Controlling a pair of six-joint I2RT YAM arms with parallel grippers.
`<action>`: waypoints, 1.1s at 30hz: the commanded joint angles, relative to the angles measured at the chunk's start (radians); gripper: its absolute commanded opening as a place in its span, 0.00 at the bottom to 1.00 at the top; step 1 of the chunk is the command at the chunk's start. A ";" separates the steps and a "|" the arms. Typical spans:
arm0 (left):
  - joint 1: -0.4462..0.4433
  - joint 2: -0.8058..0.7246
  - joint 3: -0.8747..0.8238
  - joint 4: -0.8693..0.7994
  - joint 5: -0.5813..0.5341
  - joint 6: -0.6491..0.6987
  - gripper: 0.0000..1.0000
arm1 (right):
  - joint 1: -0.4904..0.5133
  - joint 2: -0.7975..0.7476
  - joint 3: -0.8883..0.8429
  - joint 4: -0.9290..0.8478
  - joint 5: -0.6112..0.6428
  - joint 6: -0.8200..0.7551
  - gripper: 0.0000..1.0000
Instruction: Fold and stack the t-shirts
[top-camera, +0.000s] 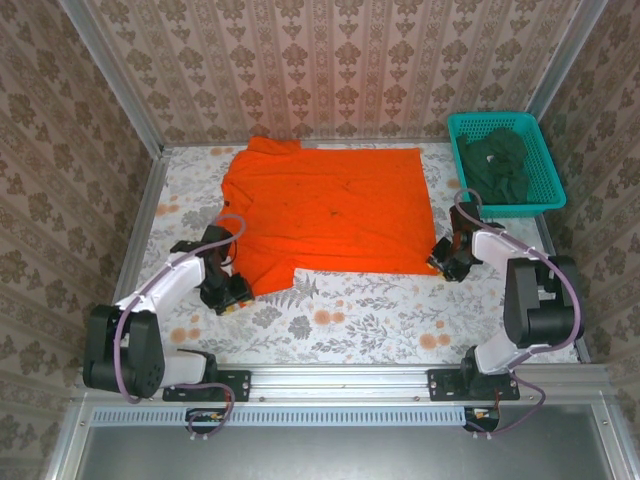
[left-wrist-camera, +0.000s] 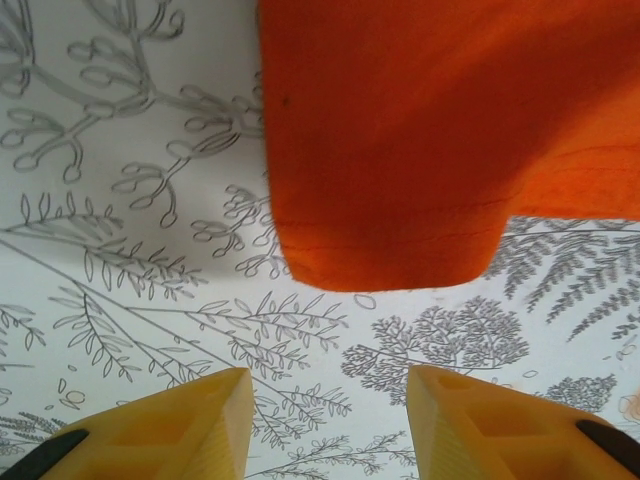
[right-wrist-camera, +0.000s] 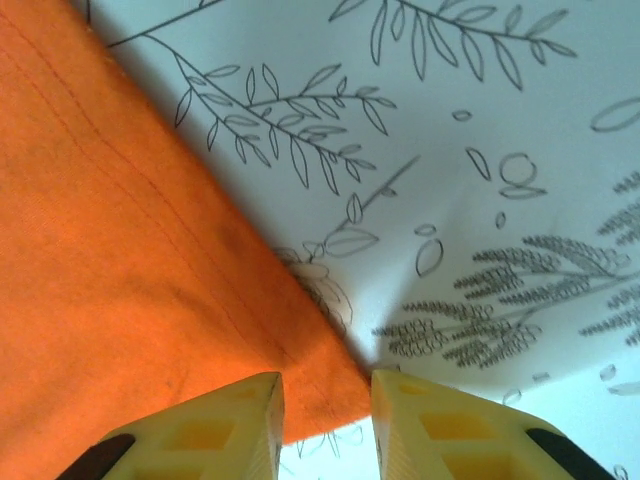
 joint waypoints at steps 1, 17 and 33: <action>-0.004 -0.021 -0.022 0.001 0.018 -0.045 0.44 | 0.006 0.046 0.020 -0.009 -0.001 -0.009 0.29; 0.020 0.000 -0.037 0.054 0.068 -0.092 0.40 | 0.026 0.011 0.000 -0.064 0.010 -0.017 0.30; 0.113 -0.024 -0.118 0.168 0.072 -0.162 0.32 | 0.026 -0.077 -0.023 -0.057 -0.025 -0.062 0.36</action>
